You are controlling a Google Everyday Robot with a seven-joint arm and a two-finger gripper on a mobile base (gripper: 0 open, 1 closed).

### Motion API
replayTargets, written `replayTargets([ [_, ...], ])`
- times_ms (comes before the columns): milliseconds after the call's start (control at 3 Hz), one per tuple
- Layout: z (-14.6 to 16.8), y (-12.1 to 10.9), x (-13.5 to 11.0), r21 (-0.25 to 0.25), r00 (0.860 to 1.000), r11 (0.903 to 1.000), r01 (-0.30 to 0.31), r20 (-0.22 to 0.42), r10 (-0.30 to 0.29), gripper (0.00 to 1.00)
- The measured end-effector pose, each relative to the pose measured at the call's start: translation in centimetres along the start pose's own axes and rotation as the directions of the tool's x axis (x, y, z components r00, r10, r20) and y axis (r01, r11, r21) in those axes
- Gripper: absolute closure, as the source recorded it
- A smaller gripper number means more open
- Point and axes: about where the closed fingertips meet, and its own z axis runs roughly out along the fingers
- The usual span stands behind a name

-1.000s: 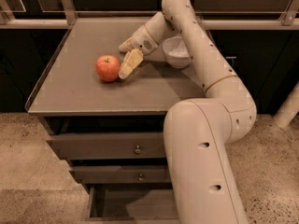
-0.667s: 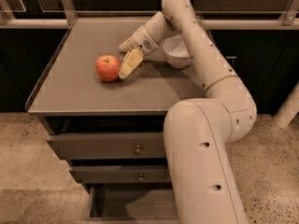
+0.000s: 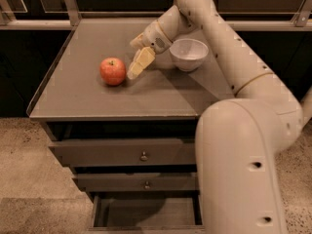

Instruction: Place apple into bottom drawer

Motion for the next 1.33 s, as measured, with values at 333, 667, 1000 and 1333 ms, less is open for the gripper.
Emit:
replayTargets([
  [333, -4.3, 2.2, -3.1, 0.137, 0.997, 0.9878, 0.075, -0.009, -0.074, 0.00],
  [667, -4.8, 5.1, -3.3, 0.186, 0.996, 0.9783, 0.092, -0.013, -0.091, 0.00],
  [1000, -1.2, 7.0, -0.8, 0.120, 0.998, 0.9910, 0.058, -0.012, -0.057, 0.00],
  [1333, 2.5, 7.2, 1.3, 0.038, 1.000, 0.9990, 0.022, -0.006, -0.022, 0.00],
])
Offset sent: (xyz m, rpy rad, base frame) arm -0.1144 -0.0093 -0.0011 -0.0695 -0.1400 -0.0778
